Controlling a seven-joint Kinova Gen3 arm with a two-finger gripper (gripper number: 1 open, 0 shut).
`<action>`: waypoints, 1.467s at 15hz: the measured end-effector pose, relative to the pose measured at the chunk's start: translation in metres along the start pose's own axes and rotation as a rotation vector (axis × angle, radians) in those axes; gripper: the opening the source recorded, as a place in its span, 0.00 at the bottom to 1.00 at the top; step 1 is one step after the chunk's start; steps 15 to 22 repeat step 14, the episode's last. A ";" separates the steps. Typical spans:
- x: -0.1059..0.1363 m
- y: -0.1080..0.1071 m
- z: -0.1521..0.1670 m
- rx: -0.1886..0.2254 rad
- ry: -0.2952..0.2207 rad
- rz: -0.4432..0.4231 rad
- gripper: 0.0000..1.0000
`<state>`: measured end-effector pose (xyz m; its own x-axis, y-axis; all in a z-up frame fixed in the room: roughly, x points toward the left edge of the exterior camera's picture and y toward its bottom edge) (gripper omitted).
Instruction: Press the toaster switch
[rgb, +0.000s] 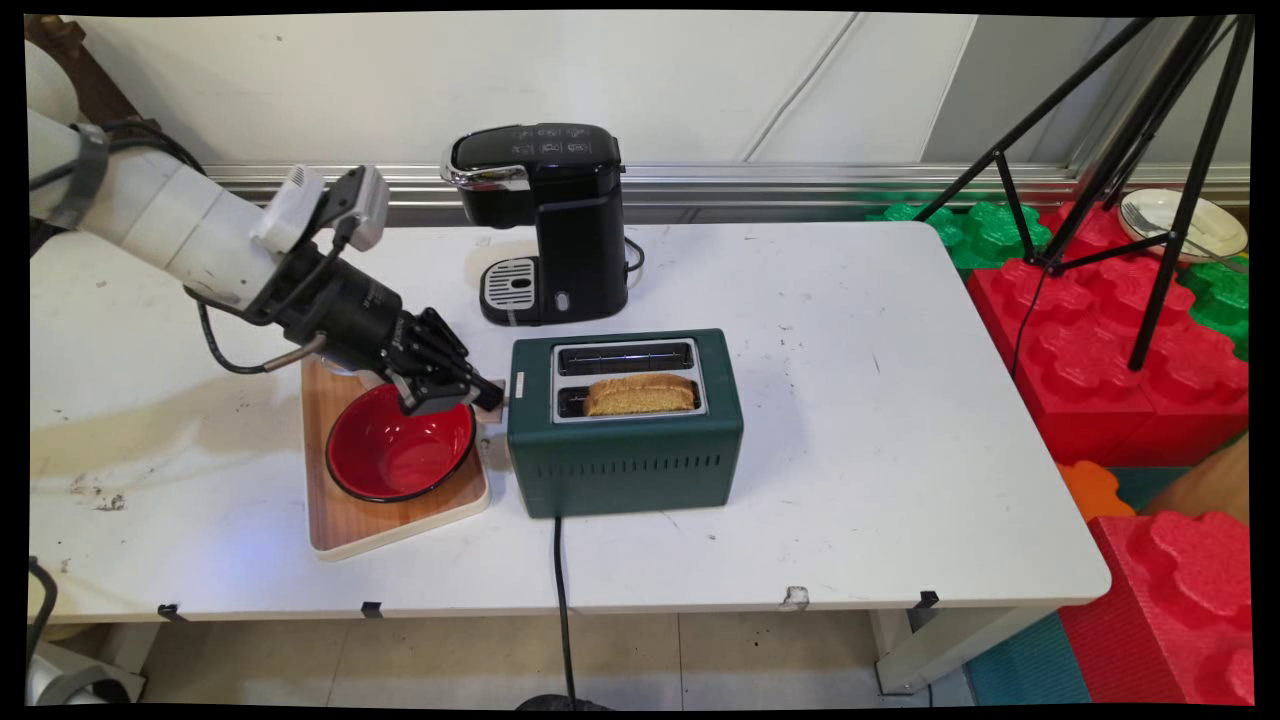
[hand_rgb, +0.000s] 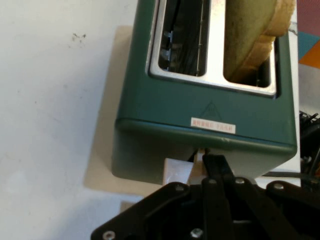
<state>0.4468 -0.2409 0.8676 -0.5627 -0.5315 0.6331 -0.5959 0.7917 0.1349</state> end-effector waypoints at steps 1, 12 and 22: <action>-0.001 0.000 0.003 0.000 -0.004 -0.001 0.00; -0.015 -0.004 0.020 0.005 -0.051 -0.005 0.00; -0.017 -0.004 0.019 0.007 -0.056 -0.003 0.00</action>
